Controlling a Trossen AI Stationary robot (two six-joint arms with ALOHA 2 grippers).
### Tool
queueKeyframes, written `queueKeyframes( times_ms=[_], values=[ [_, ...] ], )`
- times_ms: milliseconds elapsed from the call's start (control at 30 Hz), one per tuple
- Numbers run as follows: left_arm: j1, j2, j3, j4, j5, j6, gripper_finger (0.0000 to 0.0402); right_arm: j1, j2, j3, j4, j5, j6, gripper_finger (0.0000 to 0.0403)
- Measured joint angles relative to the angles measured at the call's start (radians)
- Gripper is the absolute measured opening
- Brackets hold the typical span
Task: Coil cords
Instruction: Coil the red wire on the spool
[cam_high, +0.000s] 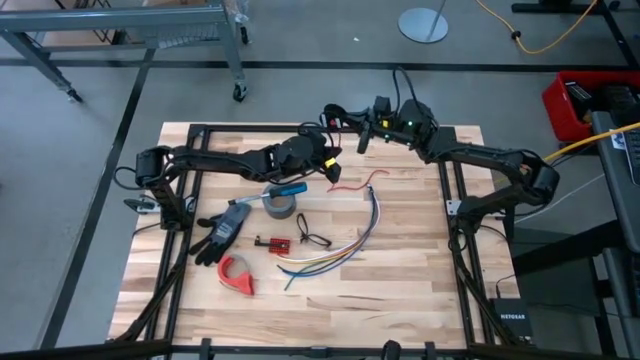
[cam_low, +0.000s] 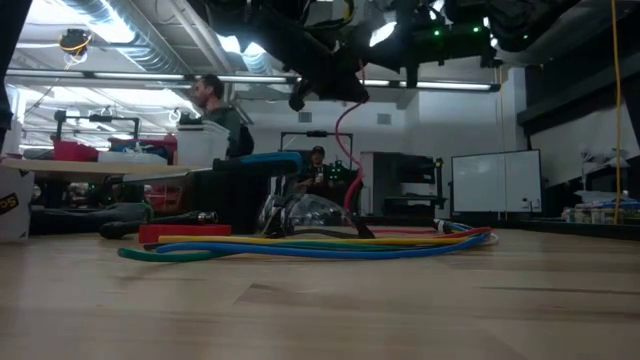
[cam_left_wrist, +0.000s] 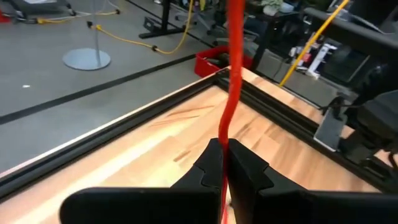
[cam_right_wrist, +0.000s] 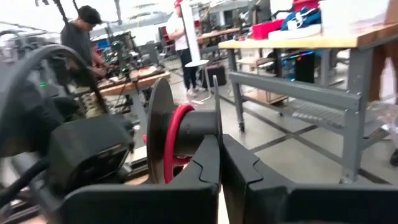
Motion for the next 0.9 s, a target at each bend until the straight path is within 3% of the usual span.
queueKeyframes(
  times_ms=[433,900],
  values=[
    [0.019,0.001,-0.001,-0.01,-0.053,0.069,0.0,-0.032,-0.119,0.0,-0.237,-0.237,-0.019,0.0001],
    [0.02,0.002,-0.002,-0.011,-0.059,0.125,0.0001,-0.032,-0.217,0.002,-0.529,-0.244,-0.132,0.0001]
  ],
)
